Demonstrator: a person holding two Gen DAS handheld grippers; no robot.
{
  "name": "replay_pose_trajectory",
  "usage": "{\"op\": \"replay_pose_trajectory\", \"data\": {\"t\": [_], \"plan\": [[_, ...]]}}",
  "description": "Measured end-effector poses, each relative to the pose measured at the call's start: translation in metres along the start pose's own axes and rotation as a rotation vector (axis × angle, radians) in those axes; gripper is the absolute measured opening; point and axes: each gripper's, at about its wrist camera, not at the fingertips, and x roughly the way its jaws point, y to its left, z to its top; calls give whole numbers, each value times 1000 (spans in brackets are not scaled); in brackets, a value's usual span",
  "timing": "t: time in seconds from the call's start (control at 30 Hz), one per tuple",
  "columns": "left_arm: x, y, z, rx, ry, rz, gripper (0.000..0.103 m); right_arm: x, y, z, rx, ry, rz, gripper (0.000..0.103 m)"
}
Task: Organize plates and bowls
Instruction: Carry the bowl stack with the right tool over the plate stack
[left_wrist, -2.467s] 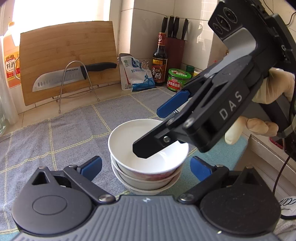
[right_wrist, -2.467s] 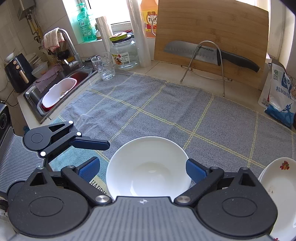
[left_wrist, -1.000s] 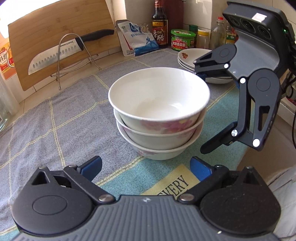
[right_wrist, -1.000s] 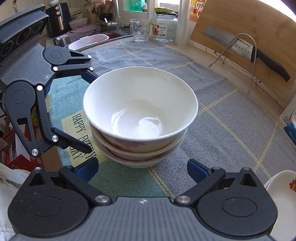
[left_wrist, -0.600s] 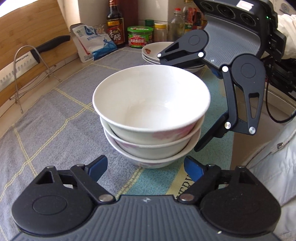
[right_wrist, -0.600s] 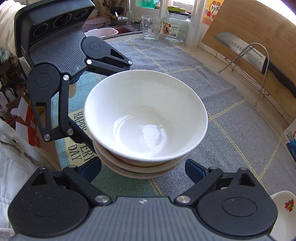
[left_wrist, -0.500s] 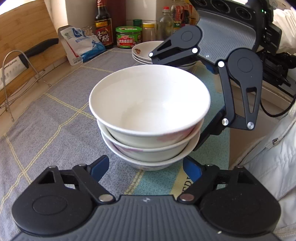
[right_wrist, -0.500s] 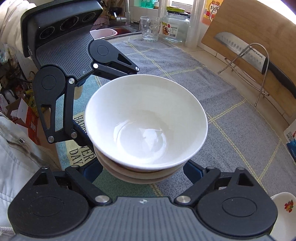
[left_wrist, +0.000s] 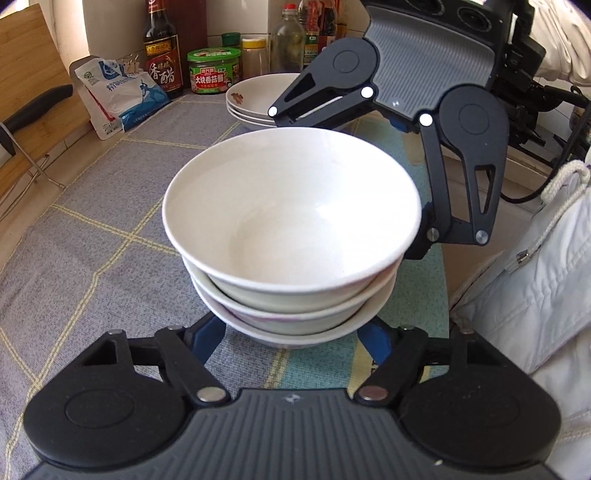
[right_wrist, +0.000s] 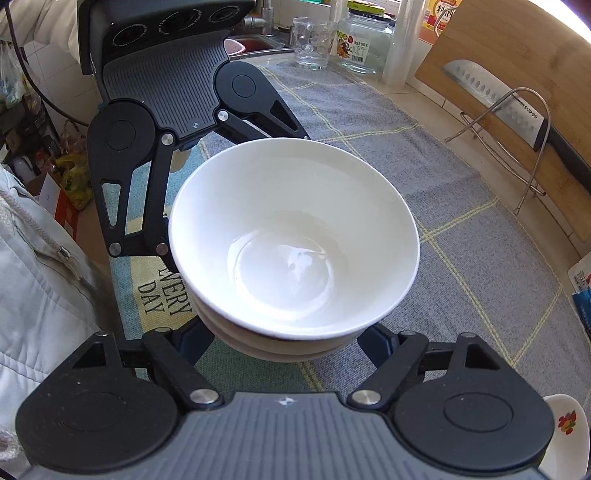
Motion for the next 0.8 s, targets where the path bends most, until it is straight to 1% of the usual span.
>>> {"op": "replay_pose_trajectory", "data": {"t": [0.47,0.8], "plan": [[1,-5,10,4,29,17,78,-5,-3,1,17,-12,15,86],[-4,-12,38,21,33,34,78,-29,-15,-5,24,-36,16,86]]}}
